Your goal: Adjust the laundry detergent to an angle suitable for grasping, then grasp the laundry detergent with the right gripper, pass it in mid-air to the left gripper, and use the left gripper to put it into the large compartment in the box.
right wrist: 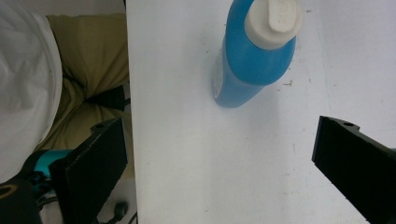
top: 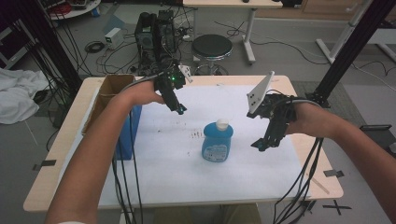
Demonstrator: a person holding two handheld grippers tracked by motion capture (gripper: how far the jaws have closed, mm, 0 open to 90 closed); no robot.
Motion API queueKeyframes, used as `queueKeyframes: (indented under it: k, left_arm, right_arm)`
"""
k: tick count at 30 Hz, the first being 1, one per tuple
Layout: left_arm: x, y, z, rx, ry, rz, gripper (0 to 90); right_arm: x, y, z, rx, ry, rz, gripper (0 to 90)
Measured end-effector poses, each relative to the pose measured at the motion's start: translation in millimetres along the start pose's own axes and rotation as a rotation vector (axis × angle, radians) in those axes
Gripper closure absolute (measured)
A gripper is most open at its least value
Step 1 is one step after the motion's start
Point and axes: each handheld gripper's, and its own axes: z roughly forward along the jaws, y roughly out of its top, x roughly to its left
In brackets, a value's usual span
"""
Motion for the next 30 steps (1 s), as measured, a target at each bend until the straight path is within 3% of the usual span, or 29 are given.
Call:
queueKeyframes:
  k: [10,23,28,30]
  left_arm:
    - [-1.7,0.0,-2.1,-0.012,-0.001,0.018,7.3]
    - [-4.9,-6.2,0.0,-0.028,-0.004,0.005,7.3]
    - [-6.0,-7.1,-0.5,-0.067,-0.01,-0.021,7.3]
    - [-5.0,-8.2,-1.2,-0.059,-0.013,-0.009,7.3]
  right_arm:
    - [2.9,-1.0,-2.1,-0.003,-0.003,0.003,2.6]
    - [5.8,-3.0,-3.7,-0.009,-0.017,-0.001,2.6]
    - [6.3,-4.0,-5.0,-0.013,-0.018,0.009,2.6]
    - [5.3,-4.7,-4.7,-0.016,-0.023,0.011,2.6]
